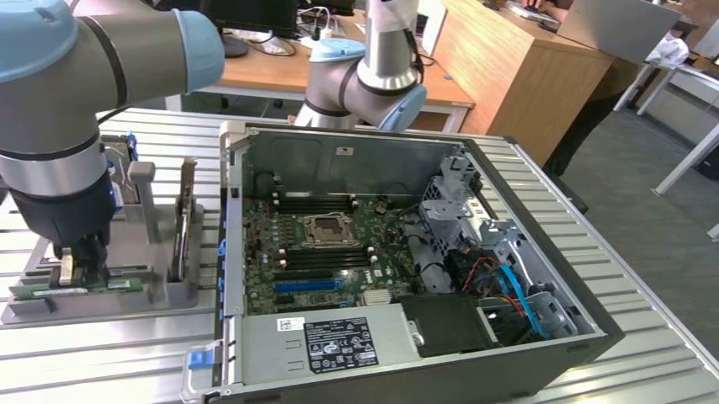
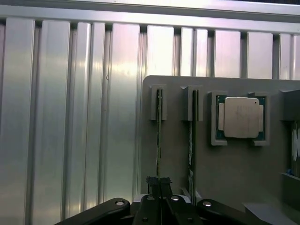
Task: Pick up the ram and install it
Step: 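Pick up the ram and move it above insertion slot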
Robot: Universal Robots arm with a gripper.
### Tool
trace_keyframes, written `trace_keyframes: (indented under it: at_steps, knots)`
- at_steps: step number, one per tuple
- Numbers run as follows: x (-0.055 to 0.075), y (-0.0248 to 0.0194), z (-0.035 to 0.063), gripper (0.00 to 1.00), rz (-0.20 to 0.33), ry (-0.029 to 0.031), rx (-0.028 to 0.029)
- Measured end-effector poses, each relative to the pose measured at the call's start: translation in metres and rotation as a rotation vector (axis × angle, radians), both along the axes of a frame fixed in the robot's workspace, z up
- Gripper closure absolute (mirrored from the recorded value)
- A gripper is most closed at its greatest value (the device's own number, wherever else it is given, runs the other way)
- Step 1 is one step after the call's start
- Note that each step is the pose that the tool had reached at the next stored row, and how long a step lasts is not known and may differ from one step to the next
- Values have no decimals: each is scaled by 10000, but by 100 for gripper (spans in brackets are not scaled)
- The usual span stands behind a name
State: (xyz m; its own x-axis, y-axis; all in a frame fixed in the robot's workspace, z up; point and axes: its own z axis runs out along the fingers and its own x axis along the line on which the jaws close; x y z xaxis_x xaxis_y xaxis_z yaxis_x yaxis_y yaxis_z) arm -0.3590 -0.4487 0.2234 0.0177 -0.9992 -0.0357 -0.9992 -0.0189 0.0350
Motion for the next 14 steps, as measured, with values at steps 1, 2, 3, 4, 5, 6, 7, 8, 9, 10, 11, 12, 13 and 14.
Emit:
trace_keyframes:
  at_steps: [1, 2, 3, 4, 5, 6, 7, 8, 9, 10, 11, 12, 13, 14]
  knots:
    - [0, 0, 21, 89, 0, -1, 1]
    - [0, 0, 42, 89, 1, -1, 1]
    - [0, 0, 65, 89, 1, 0, 0]
    - [0, 0, 89, 89, 0, 0, 0]
    - [0, 0, 115, 89, 0, 0, 0]
    - [0, 0, 141, 89, 0, -1, 0]
    - [0, 0, 169, 89, 0, -1, 0]
    - [0, 0, 196, 89, 0, 0, 0]
    - [0, 0, 224, 89, 0, 0, 0]
    - [1, 0, 252, 89, 0, -1, 0]
    - [1, 0, 280, 89, 0, -1, 1]
    - [1, 0, 307, 89, 0, -1, 0]
    - [1, 0, 337, 89, 0, 0, 0]
    - [1, 0, 366, 89, 0, -1, 0]
